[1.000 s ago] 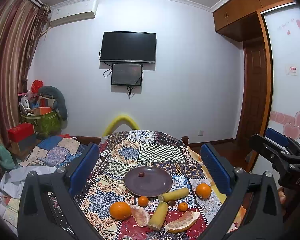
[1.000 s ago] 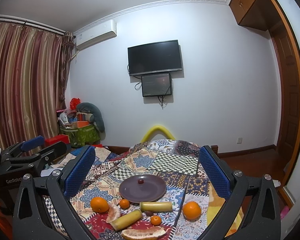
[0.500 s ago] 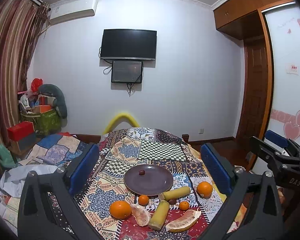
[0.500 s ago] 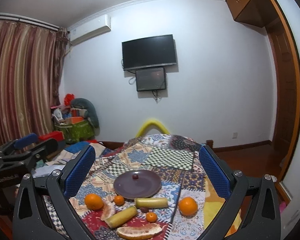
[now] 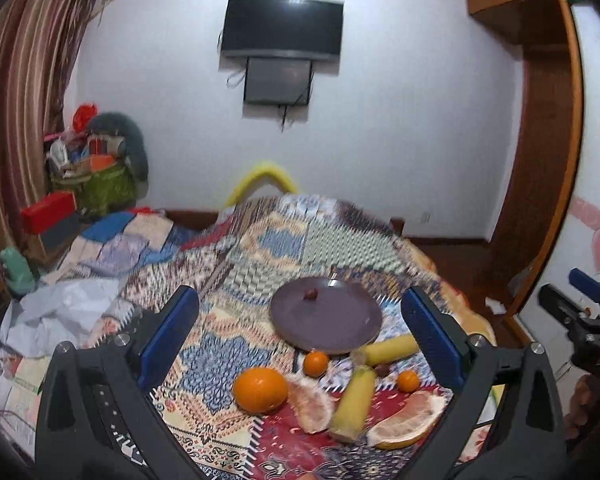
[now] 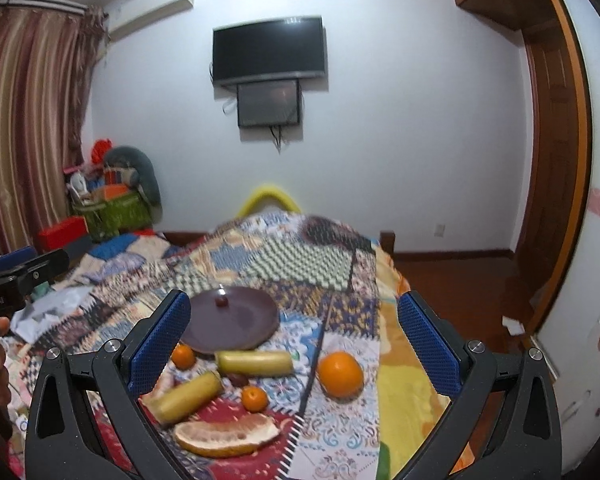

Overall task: Organize fruits
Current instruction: 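Grasp a large orange with the left tool while the right tool grasps another orange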

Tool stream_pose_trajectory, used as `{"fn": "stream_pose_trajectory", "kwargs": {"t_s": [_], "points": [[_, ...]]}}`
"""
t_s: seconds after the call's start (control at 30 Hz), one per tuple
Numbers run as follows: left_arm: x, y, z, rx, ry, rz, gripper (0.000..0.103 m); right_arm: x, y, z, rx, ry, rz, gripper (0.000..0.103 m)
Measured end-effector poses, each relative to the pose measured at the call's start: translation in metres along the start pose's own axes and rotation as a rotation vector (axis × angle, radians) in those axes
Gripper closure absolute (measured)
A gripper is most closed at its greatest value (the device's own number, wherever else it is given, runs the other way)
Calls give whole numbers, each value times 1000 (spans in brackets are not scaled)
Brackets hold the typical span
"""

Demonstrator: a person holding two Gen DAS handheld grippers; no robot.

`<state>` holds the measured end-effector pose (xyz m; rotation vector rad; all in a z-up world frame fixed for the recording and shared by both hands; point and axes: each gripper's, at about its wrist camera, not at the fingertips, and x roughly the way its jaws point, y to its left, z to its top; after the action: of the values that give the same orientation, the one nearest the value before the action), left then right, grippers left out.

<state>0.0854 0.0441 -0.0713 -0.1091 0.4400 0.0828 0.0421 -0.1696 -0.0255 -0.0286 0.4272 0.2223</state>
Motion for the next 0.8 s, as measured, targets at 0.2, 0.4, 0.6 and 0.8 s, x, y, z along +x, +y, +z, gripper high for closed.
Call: {"fn": "stream_pose_trajectory", "kwargs": {"t_s": [0.2,0.4,0.6,0.8], "points": [[54,16,-23,1,144,38,7,29,-19,-13,31,119,-14,0],[89,26,-45,2,251,46,7,58,-33,-27,48,227,-45,0],[119,34,-64,7,350,75,7,85,-45,-41,61,313,-62,0],[144,41,-82,-22,425,62,7,108,-53,-54,74,372,-43,0]]}}
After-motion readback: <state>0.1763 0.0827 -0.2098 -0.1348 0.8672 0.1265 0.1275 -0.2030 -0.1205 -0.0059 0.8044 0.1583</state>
